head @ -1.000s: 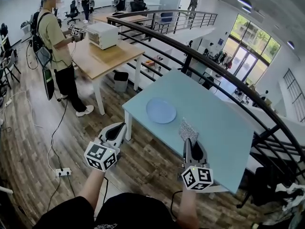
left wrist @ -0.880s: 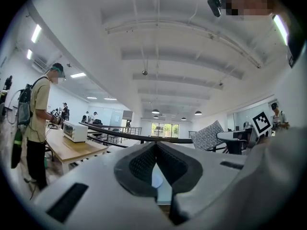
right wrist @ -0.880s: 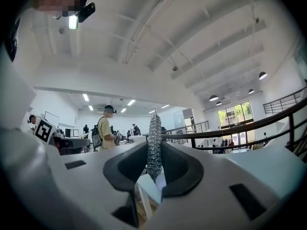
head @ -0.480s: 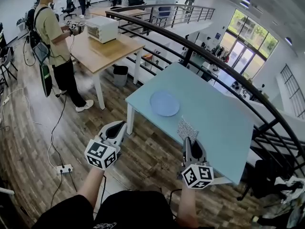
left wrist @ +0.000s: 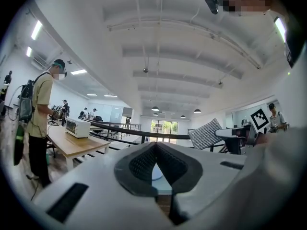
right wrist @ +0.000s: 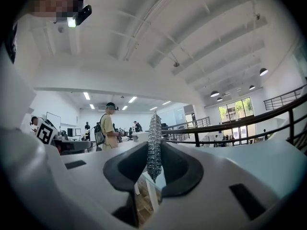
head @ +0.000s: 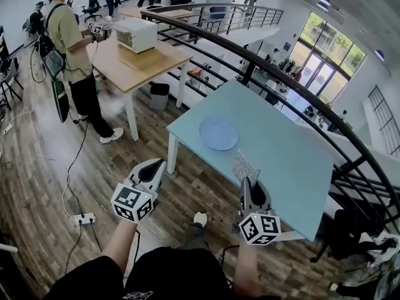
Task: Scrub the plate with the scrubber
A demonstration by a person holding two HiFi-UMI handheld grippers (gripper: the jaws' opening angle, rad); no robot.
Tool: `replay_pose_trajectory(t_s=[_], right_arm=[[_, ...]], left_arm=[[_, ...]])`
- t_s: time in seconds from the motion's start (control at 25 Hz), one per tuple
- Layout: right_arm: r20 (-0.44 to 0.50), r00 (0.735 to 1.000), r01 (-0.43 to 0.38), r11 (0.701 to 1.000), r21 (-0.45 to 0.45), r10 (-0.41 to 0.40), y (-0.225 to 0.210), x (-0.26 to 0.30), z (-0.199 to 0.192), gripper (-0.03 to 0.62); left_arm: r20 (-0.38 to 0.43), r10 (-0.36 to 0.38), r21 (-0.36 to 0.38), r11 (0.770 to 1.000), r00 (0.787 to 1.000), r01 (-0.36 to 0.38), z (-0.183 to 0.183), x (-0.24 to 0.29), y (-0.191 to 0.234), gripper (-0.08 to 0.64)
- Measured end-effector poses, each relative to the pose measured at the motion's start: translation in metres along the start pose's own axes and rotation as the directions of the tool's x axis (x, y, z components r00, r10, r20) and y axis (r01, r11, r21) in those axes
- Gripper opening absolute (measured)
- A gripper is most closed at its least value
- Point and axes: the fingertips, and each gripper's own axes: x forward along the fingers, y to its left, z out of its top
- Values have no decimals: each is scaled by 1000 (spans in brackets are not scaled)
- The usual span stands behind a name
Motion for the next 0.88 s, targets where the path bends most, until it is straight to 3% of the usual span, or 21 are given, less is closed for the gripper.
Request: replay_pose_trajectory(t_s=[0.32,0.88], right_arm=[[-15,1000,-15,1000,23,16,-31,46,-7,81],[-96,992,-74,997,32,77,-125,182,-12,80]], left_arm=[[-20,21,4,1000,1000,-21,-5,43,15,8],[-58,71,-23,997,996,-73,-12,186,46,8]])
